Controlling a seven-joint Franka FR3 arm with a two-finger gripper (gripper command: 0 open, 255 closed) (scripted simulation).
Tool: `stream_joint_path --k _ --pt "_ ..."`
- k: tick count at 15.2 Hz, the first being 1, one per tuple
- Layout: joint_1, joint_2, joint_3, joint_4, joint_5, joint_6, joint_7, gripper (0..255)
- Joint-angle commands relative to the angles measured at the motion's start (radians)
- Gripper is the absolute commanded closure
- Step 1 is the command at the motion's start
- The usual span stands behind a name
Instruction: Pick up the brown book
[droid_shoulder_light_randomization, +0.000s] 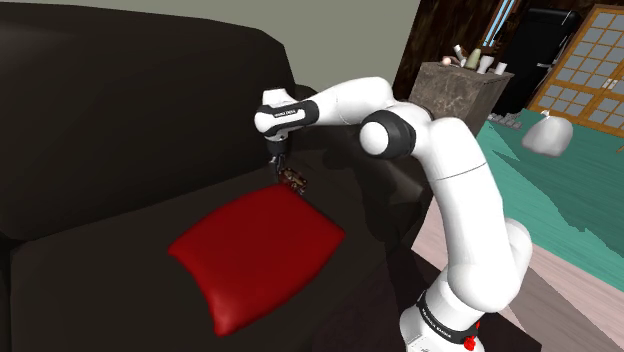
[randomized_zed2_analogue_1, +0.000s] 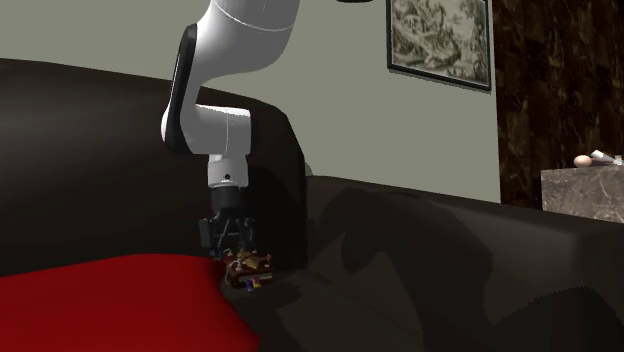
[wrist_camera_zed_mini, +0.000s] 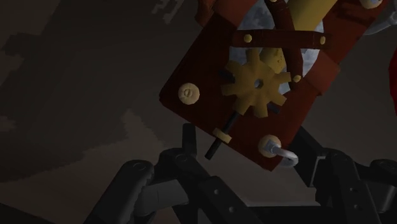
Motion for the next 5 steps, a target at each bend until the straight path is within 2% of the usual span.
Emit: stream_joint_path --k 1,5 --pt "0.0 -0.016 0.0 0.0 0.0 -0.016 0.0 255" --pt "0.0 -0.028 0.0 0.009 0.0 -0.037 -0.001 255"
